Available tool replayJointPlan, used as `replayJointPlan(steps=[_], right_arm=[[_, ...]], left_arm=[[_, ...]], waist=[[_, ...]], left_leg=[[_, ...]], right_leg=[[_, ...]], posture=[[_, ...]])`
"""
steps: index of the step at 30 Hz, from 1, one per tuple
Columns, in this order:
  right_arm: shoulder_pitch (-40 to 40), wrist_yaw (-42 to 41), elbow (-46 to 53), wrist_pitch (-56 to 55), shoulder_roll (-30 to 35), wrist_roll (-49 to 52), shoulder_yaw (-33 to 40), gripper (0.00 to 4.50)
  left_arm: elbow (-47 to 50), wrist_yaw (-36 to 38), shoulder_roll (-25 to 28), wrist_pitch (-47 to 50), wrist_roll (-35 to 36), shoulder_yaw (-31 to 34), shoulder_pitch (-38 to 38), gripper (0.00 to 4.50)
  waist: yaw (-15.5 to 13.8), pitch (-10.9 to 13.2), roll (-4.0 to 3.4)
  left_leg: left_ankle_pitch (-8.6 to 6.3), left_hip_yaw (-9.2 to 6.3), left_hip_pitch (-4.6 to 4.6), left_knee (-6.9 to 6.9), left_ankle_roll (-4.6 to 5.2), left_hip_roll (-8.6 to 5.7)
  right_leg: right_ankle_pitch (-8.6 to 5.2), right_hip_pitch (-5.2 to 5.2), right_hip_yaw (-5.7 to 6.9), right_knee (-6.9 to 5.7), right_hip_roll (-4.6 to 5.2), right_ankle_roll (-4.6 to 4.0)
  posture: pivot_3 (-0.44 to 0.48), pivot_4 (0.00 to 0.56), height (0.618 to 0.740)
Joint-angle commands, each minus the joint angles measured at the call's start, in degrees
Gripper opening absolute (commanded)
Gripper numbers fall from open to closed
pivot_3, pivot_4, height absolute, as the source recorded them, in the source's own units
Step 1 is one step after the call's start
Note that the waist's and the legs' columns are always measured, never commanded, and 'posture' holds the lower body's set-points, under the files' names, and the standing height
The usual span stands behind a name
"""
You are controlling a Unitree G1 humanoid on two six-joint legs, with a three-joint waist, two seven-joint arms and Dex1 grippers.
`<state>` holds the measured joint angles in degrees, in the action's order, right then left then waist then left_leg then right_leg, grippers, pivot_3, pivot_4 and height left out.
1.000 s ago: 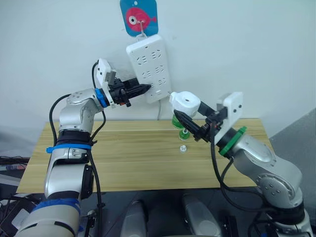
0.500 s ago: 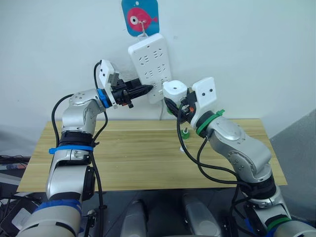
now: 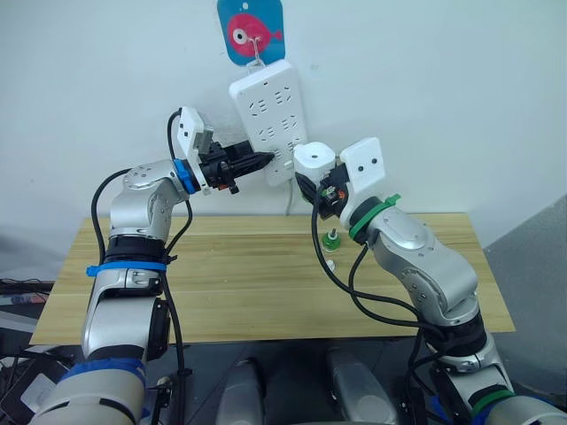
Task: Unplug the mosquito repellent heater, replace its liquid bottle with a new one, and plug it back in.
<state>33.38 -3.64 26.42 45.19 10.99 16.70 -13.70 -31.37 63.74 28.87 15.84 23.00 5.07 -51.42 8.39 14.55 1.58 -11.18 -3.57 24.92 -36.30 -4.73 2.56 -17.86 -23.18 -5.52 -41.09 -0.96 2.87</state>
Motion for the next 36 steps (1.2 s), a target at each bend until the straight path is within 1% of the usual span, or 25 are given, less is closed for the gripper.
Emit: replayJointPlan(steps=[1, 12, 26, 36], right_arm=[[2.3, -0.9, 0.8, -2.4, -1.0, -2.1, -0.2, 3.02], [2.9, -4.1, -0.9, -6.2, -2.8, -6.3, -2.0, 3.02], [2.3, -7.0, -1.4, -7.5, -5.0, -9.9, -3.1, 3.02], [0.6, -9.0, 0.0, -7.2, -4.9, -10.6, -2.5, 3.02]], left_arm=[[1.1, -1.9, 0.7, 0.4, 0.1, 1.7, 0.0, 1.35], [2.4, -1.9, 0.7, 1.5, 0.2, 1.9, 0.4, 1.35], [2.7, -2.5, 0.5, 1.7, 0.0, 2.3, 0.5, 1.35], [2.3, -2.9, 0.7, 1.5, -0.1, 2.6, 0.3, 1.35]], waist=[[0.1, 0.0, 0.00], [0.6, 0.0, 0.00], [1.1, 0.0, 0.00], [1.1, 0.0, 0.00]], left_leg=[[0.00, 0.00, 0.00, 0.00, 0.00, 0.00], [0.01, -0.01, -0.01, -0.01, 0.00, 0.01], [0.03, -0.03, -0.02, -0.01, -0.01, 0.01], [0.04, -0.04, -0.02, -0.01, -0.01, 0.01]], right_leg=[[0.00, 0.00, 0.00, 0.00, 0.00, 0.00], [0.01, 0.00, 0.00, -0.04, -0.01, 0.01], [0.01, 0.00, 0.01, -0.07, -0.01, 0.01], [0.02, 0.00, 0.01, -0.08, -0.01, 0.01]], posture=[[-0.198, 0.207, 0.725], [-0.191, 0.208, 0.725], [-0.188, 0.205, 0.725], [-0.187, 0.201, 0.725]])
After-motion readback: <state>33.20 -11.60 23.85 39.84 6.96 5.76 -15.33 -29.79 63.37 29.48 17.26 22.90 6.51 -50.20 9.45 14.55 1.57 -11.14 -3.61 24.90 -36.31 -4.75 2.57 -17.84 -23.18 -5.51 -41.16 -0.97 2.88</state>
